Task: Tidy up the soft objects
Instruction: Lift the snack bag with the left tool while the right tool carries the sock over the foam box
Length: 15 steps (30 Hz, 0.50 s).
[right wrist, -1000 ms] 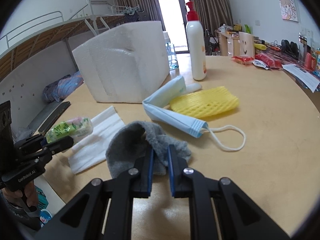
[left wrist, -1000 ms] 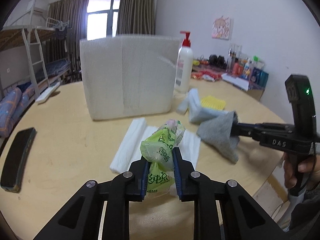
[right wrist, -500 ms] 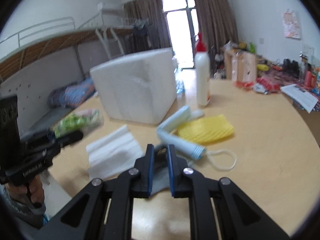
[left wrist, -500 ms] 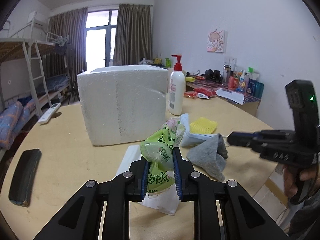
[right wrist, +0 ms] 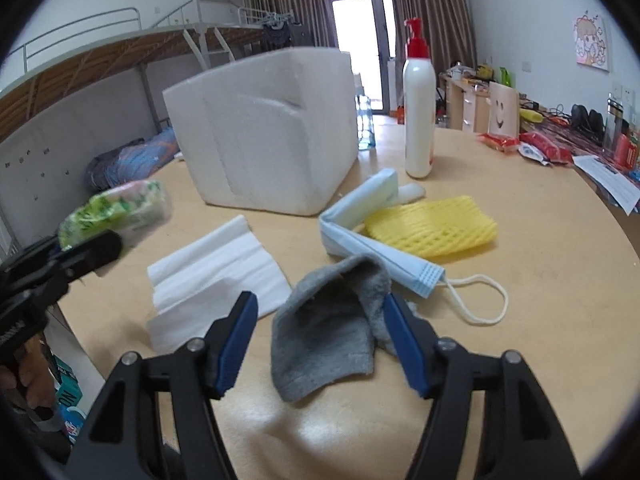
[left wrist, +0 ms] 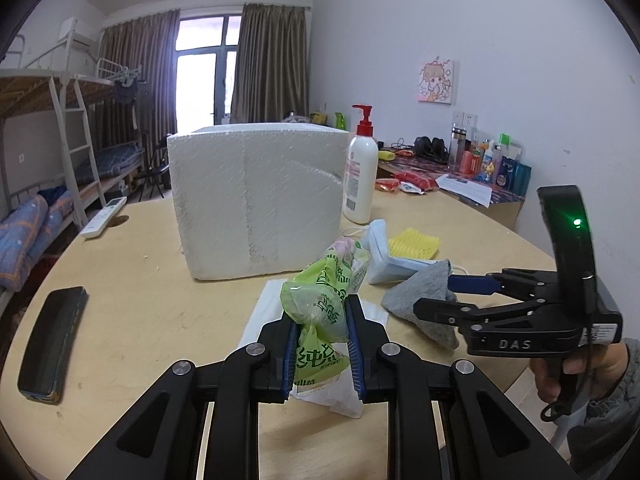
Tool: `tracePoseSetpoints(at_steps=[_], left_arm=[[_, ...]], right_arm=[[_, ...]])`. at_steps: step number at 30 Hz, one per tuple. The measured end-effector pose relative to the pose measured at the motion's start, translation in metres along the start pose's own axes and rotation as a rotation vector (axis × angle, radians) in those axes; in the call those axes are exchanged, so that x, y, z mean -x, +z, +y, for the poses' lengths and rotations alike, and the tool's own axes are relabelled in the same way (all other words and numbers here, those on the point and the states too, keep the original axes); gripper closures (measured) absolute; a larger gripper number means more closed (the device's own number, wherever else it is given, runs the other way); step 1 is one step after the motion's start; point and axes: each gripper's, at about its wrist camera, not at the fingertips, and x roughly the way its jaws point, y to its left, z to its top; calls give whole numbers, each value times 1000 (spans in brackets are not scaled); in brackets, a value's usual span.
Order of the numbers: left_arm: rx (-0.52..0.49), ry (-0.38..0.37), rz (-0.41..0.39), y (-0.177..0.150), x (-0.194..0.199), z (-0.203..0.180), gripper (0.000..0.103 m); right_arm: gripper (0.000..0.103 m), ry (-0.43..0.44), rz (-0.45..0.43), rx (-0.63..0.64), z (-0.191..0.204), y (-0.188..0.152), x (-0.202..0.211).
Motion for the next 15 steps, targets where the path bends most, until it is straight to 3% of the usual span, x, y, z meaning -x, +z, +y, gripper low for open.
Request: tracePoseSetpoints(at_steps=[5, 6, 8, 9, 10, 11, 15], left_arm=[[12, -7, 8, 0, -3, 3, 80], [16, -8, 7, 0, -3, 4, 80], [22, -13, 8, 0, -4, 5, 80], [25, -17, 9, 0, -4, 5, 80], [27, -20, 10, -1, -4, 5, 80], [28, -21, 14, 0, -4, 5, 80], [37, -16, -4, 6, -1, 7, 80]], right_arm=[[36, -6, 48, -7, -2, -2, -11], [41, -15, 53, -6, -2, -3, -12], [65, -35, 64, -4, -2, -3, -14], [70, -39, 67, -9, -4, -4, -15], [83, -43, 65, -18, -6, -4, -14], [88, -43, 65, -24, -9, -4, -13], [90, -21, 40, -28, -9, -1, -2]])
